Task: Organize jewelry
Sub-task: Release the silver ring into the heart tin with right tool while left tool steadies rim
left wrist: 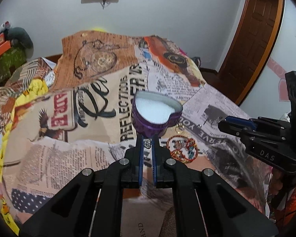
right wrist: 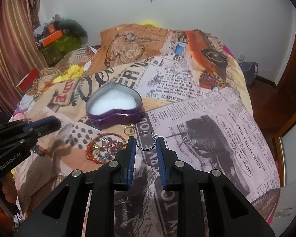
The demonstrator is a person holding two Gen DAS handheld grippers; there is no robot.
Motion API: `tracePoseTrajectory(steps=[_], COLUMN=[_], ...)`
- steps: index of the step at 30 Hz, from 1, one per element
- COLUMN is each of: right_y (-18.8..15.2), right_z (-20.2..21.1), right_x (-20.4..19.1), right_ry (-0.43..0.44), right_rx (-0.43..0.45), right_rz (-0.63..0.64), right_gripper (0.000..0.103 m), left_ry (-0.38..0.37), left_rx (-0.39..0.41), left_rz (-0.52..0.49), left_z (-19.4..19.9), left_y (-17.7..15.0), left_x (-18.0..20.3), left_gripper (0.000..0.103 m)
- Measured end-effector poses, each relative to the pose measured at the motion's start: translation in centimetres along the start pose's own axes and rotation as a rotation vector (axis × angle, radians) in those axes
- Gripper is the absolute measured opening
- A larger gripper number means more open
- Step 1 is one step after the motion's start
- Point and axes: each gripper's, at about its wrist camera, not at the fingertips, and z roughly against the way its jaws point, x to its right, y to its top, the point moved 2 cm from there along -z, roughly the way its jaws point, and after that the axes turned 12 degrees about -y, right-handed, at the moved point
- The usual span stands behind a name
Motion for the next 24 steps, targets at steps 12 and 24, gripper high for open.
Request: tracePoseTrajectory(steps=[12,24], right_y=[3.0,4.5], right_z=[1.4,-1.0], right_x=[-0.7,-1.3], right_ry=[0.002,0.012], right_rx=[0.108,0.116], right_rz=[-0.01,0.006], right_gripper=[0.019,0.019], left_ry=[0.029,0.013], left_rx=[0.11,0.13], left_rz=[-0.062,-0.05], left_z=[1.6,-0.8], left_y=[3.7,6.2], left_x=[0.6,-0.2], left_gripper=[0.006,0.006])
